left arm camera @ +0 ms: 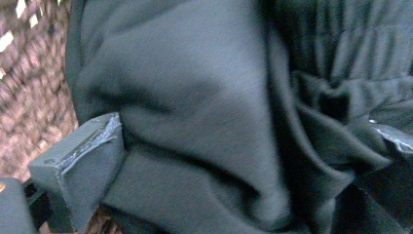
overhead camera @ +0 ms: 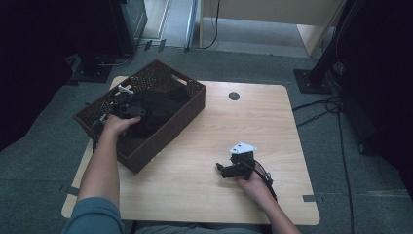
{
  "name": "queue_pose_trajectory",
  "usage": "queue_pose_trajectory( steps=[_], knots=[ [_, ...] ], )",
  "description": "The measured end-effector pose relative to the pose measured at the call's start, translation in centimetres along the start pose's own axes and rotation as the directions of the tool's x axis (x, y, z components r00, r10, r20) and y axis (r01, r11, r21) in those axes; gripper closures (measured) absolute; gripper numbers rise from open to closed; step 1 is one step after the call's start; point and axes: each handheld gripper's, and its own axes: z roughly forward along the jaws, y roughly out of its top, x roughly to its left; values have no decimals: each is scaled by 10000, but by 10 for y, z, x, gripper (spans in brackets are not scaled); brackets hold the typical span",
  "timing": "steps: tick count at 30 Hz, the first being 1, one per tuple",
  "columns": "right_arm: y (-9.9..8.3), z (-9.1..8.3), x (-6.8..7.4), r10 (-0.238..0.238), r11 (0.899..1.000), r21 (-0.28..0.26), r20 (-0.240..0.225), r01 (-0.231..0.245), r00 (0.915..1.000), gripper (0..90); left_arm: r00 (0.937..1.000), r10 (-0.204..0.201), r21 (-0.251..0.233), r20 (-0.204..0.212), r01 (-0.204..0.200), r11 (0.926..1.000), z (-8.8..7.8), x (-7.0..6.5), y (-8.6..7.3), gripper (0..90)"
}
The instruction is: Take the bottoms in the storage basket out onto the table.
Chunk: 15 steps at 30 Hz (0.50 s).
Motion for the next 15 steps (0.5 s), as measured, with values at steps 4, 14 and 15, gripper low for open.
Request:
queue_pose_trajectory(
  steps=[4,14,15],
  knots=[
    [0,0,0,-15,10000,-8,2,15,10000,53,9999,-78,-68,143,79,9999,2,1,0,0],
    [0,0,0,-2,10000,-5,1,2,10000,53,9959,717,-143,553,-710,9974,-2,-16,4,145],
    [0,0,0,0,10000,-2,1,0,10000,53,9939,817,-201,742,-804,9966,-2,-17,4,153]
  ],
)
